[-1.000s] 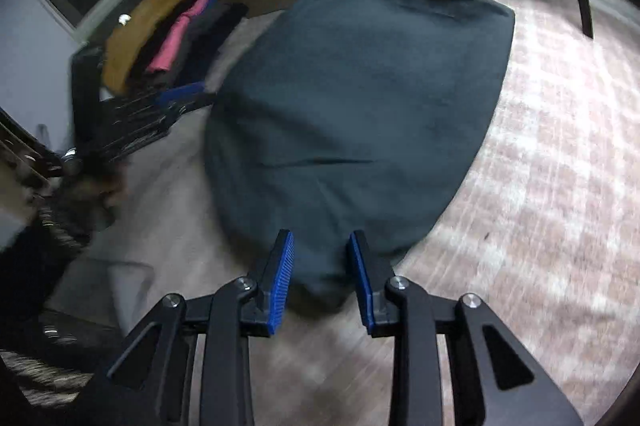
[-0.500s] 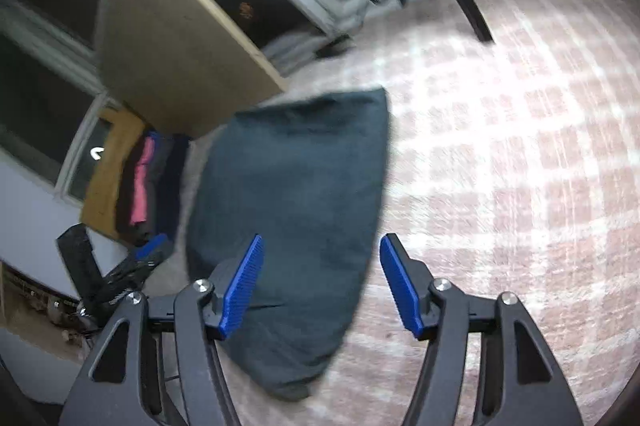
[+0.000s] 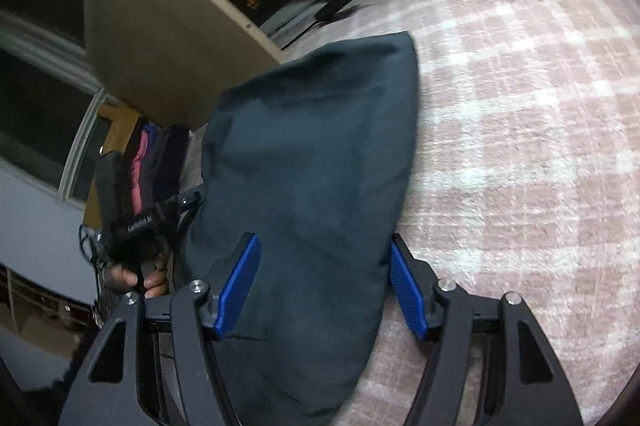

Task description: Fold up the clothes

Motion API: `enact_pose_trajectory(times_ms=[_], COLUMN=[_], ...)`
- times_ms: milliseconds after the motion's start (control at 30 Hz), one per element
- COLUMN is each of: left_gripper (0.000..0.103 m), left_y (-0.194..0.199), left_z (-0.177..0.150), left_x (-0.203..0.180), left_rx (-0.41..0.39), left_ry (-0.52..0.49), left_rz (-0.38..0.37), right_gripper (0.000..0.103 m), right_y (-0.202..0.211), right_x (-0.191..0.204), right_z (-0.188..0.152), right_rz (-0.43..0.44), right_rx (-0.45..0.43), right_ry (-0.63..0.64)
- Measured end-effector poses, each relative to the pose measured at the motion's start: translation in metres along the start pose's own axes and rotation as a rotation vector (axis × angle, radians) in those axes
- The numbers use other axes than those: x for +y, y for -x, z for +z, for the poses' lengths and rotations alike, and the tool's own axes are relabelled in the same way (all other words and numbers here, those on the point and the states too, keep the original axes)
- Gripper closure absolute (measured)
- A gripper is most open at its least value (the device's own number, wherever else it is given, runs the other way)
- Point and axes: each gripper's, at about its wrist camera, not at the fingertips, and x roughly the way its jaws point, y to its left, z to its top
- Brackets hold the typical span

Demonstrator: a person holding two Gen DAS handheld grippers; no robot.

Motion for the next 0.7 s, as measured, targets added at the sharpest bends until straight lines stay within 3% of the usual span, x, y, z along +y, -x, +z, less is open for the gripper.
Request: enact_pose_trajectory(times_ms=[167, 267, 400, 533, 633, 667, 700], left_gripper=[0.027, 0.054, 0.054, 0.059, 0.065, 0.065, 0.055], left_y=[-0.004, -0.007, -0.010, -0.010, -0.006, -0.004, -0.006], left_z=[-0.004, -0.005, -0.009, -0.012, -0.013, -0.010, -0.009], left_x=[-0.003, -0.004, -0.008, -0.010, -0.015, -0.015, -0.013], left_rx=[0.014, 0.045, 0.034, 0.020, 0.005, 0.001, 0.002], left_ry=[-0.081, -0.086, -0.097, -0.105, -0.141, -0.141, -0.129], left_rz=[-0.015, -0.082, -0.069, -0.059, -0.033, -0.029, -0.023], right_gripper=[0.039, 0.039, 0.045, 0.057, 0.057, 0.057, 0.054], right_y=[-0.003, -0.008, -0.010, -0.014, -0.007, -0.004, -0.001], right_x=[-0.006, -0.003, 0.003, 0.010, 0.010, 0.008, 0.004], right_z=[0.004, 0.005, 0.004, 0.001, 0.000, 0.000, 0.001], right_rz=[0.066, 0.078, 0.065, 0.044, 0.035, 0.031, 0.025], right_rx=[-0.003, -0.002, 0.006, 0.016, 0.030, 0.029, 0.024], right_ry=[-0.020, -0.008, 0.030, 0.051, 0.050, 0.038, 0.023])
